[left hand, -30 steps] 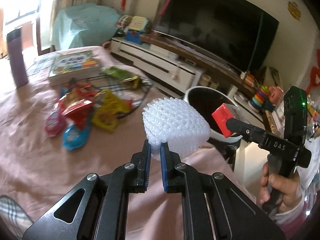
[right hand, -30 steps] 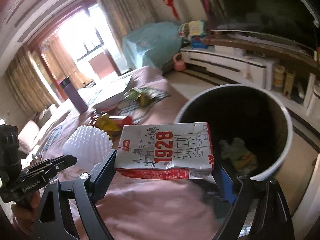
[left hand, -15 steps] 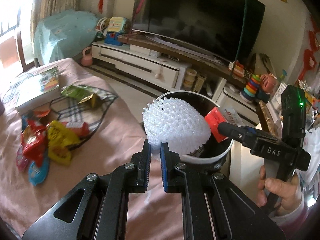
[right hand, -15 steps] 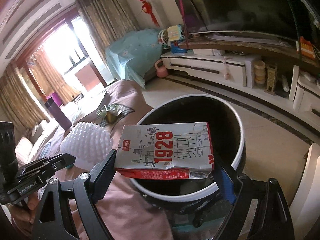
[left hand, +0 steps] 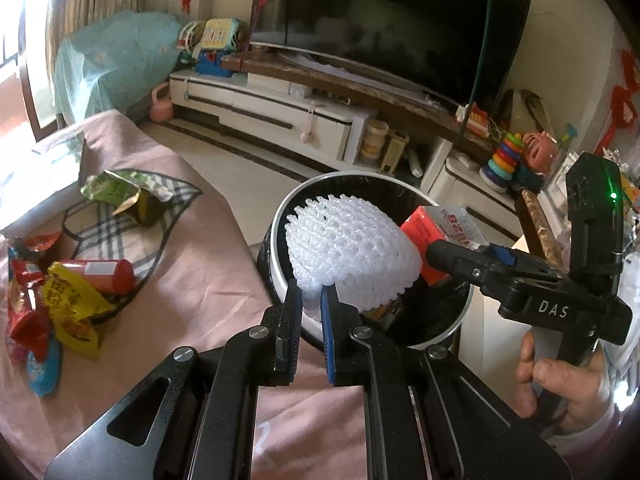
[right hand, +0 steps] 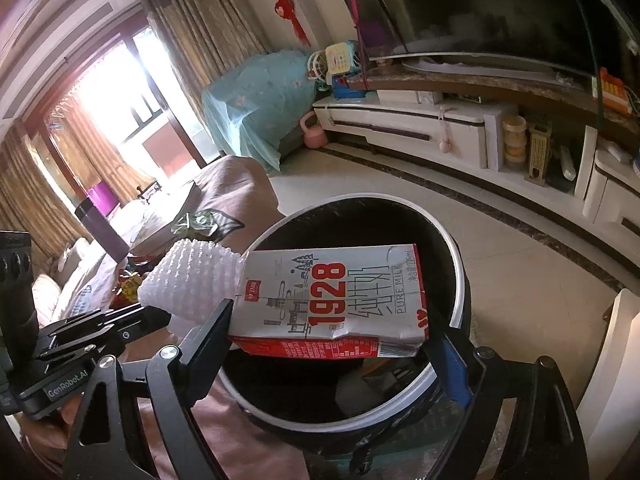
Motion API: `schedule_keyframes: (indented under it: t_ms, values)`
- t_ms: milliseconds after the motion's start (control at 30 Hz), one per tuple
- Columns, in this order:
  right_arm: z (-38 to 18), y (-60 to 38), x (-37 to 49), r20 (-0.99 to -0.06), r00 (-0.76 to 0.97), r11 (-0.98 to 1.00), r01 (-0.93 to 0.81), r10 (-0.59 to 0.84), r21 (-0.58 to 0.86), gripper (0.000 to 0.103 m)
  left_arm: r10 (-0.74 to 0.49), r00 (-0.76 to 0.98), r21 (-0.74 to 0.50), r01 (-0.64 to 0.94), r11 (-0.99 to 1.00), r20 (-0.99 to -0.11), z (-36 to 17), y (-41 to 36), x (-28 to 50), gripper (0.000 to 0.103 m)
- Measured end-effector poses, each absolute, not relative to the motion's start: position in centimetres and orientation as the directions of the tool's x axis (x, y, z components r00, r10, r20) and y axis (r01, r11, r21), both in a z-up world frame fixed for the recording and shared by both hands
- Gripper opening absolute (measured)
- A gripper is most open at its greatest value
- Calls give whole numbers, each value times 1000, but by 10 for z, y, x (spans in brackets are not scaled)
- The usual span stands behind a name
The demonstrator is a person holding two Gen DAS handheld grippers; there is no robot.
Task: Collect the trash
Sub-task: 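Carry both items over the trash bin and open both tools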
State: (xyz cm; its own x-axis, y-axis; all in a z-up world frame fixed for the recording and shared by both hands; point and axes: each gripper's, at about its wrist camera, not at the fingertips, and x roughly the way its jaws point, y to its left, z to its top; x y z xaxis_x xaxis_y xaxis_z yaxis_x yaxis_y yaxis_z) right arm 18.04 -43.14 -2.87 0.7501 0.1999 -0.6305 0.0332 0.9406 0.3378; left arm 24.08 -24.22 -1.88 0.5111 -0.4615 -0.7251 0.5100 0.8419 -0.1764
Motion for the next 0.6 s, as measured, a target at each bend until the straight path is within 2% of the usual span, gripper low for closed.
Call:
schedule_keyframes:
  t_ms: [233,367,433,500,600]
  values:
    - [-31,-435,189,-643,739,944,30,201,329,89,-464,489,-187,513,838,-739,-25,-249,247,9]
    - [-31,-437,194,-650,732,944,29,204,329,91,-463,484,-192,508,840,-743,-25,-252,249,14]
    - [-32,-440,196,-652,729,941,33,207,336,91,-459,485,-193,502,843,-744,-25,-250,249,25]
    - [-33,-442,197,-656,726,940,40,206,340,91,-457,494,-193,496,847,-739,-24,-246,247,43]
    - [-33,-444,196,-654,729,937,48,204,346,91,-452,505,-194,483,854,-735,-23,-239,245,46]
